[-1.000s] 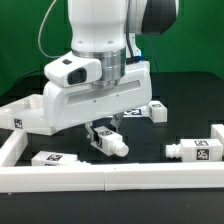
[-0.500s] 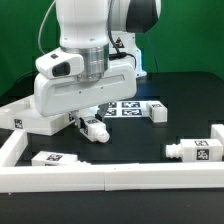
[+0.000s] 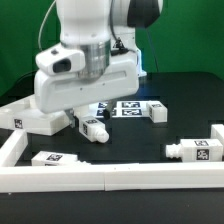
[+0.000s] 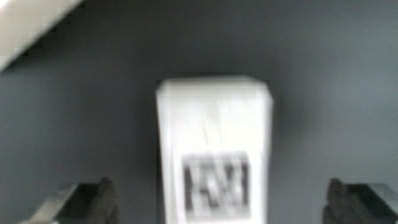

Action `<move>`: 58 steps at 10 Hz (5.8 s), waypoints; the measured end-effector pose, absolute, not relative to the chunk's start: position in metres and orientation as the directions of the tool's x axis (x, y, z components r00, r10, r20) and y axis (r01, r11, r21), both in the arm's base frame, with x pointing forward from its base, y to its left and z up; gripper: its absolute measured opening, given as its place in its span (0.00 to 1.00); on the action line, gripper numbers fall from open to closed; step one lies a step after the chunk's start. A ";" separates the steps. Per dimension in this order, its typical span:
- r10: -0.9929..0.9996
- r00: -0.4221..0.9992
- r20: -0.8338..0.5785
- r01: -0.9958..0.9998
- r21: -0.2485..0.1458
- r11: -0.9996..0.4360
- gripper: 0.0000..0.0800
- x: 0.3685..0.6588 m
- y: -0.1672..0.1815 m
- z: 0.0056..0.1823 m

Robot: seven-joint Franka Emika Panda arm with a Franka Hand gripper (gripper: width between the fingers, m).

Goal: Assemble one leg

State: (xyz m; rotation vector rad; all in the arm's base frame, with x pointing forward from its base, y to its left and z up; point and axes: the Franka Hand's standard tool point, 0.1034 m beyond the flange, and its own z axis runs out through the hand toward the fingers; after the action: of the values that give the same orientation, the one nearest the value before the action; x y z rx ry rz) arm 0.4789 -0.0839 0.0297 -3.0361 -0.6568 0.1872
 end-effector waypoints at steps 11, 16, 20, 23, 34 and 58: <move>0.522 0.852 -0.035 0.521 -0.032 -0.853 0.81 0.572 0.014 0.059; 0.756 0.655 0.015 0.756 -0.022 -0.654 0.81 0.608 0.079 0.047; 0.753 0.658 0.011 0.753 -0.022 -0.658 0.81 0.607 0.075 0.044; 0.827 0.561 0.040 0.827 0.022 -0.562 0.81 0.604 0.091 0.021; 0.850 0.527 0.017 0.849 0.029 -0.527 0.35 0.562 0.077 0.034; 0.801 0.598 -0.033 0.802 0.008 -0.598 0.80 0.469 0.040 0.117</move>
Offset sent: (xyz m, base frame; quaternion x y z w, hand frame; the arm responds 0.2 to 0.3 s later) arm 0.0740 0.1000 0.0334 -0.0049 0.0865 -0.1349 0.9871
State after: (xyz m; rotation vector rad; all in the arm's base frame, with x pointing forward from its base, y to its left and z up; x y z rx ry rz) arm 0.4688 0.0398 0.1170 -2.8274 -1.4183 0.0415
